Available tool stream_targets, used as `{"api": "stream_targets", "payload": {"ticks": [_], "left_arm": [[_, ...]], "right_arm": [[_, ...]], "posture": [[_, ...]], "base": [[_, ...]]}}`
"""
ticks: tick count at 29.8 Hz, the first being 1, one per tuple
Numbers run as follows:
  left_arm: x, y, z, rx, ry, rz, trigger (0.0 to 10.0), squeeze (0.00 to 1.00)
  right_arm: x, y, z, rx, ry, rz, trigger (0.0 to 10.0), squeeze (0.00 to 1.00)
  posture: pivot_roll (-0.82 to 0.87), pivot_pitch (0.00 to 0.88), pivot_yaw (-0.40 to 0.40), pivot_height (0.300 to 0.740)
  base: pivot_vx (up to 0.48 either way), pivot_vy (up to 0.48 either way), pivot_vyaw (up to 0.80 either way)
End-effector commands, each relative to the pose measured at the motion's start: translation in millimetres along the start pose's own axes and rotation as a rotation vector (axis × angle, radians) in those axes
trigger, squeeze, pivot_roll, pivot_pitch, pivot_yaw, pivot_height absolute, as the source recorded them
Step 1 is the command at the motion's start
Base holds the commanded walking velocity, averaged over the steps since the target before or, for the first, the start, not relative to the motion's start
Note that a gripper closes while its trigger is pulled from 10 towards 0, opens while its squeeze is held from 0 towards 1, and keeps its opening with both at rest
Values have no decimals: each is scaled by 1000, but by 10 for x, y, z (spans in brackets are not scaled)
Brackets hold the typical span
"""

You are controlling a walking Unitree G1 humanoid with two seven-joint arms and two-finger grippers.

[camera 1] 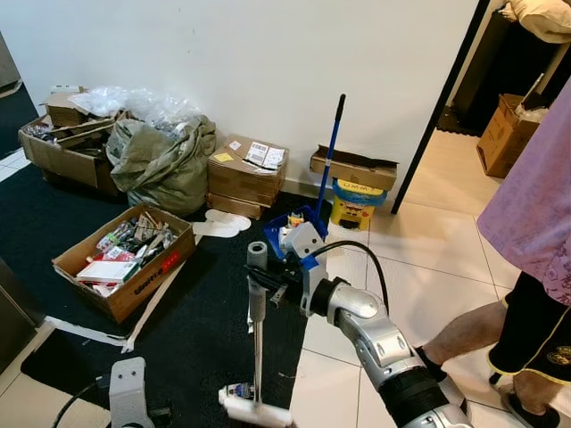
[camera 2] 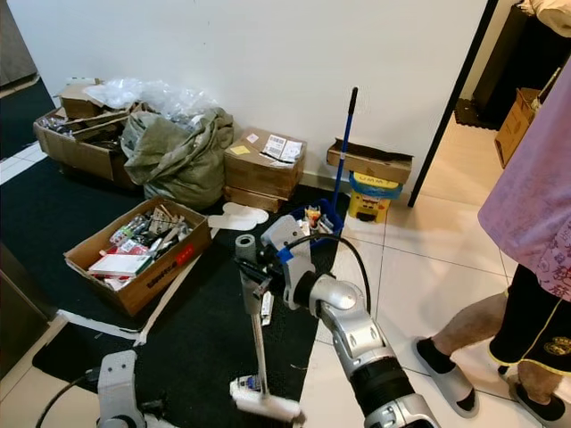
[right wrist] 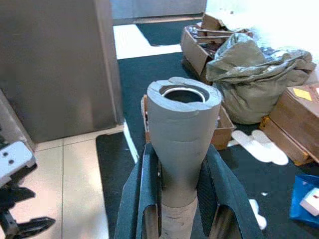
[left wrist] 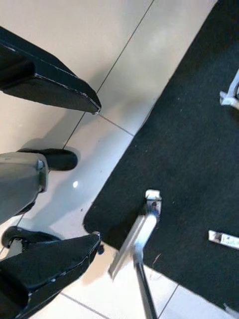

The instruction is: Sweep floor

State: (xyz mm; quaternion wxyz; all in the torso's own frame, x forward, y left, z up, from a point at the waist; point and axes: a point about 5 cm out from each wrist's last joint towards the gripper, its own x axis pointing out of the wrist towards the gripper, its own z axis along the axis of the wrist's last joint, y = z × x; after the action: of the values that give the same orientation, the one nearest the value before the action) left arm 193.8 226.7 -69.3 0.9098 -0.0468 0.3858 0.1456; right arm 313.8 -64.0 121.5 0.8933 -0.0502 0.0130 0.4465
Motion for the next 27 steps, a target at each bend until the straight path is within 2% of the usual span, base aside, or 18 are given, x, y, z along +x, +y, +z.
{"api": "stream_targets", "payload": {"ticks": [1,2,4,10,19,24,27], "left_arm": [[22,71,142,-8,-60,20,10000,0],[22,71,142,-8,-60,20,10000,0],[51,74,376,-3,-155,2,10000,0],[65,11,588,10,-246,-29,10000,0],[77,-99,773,30,-310,-60,10000,0],[78,-84,816,36,-323,-61,10000,0],[77,-71,857,39,-338,-65,10000,0]], "right_arm": [[-7,-28,-2,34,-27,-35,10000,0],[-7,-28,-2,34,-27,-35,10000,0],[3,-21,4,93,-55,-49,10000,0],[3,-20,35,109,-69,-34,10000,0],[30,-77,105,108,-95,-46,10000,0],[32,-81,121,112,-102,-39,10000,0],[41,-71,138,113,-106,-25,10000,0]], "posture": [[-99,0,-29,740],[-99,0,-29,740],[-96,0,-26,740],[-89,0,-29,740],[-63,0,-14,740],[-54,0,-14,740],[-47,0,-14,740]], "base": [[0,0,0],[0,0,0],[0,0,0],[0,0,0],[53,0,0],[249,0,0],[259,0,-533]]}}
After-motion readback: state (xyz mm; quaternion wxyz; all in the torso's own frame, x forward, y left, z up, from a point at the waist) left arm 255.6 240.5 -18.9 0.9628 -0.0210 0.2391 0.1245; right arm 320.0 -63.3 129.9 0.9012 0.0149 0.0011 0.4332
